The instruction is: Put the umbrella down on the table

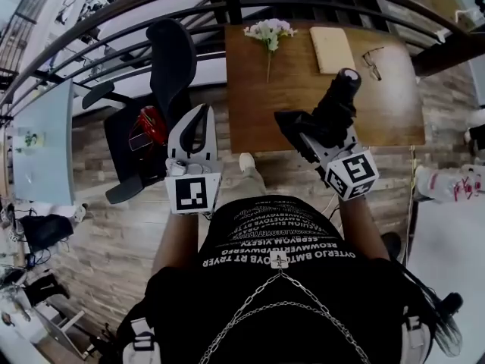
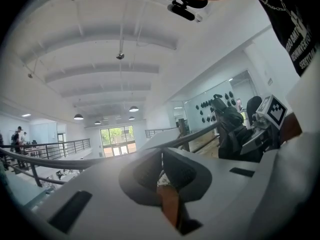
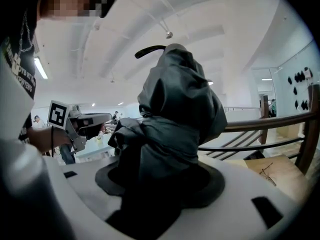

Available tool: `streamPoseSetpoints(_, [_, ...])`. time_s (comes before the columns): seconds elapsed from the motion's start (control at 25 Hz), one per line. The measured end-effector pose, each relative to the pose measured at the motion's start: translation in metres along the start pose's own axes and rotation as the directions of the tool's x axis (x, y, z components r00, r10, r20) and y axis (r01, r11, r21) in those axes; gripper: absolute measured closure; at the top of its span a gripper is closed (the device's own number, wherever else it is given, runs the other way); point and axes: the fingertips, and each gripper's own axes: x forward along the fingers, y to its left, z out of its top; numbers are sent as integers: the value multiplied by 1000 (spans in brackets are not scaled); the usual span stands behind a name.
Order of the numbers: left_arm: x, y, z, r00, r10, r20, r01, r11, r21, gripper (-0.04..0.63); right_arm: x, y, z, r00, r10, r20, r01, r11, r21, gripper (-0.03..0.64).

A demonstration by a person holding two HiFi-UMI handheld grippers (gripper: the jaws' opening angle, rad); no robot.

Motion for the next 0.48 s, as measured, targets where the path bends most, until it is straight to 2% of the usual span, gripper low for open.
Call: streamPoseSetpoints(0.48, [35,30,-22,999,-23,-25,23,1000,-5,565,86,-10,-75,983,38,-182,-21,995,96,347])
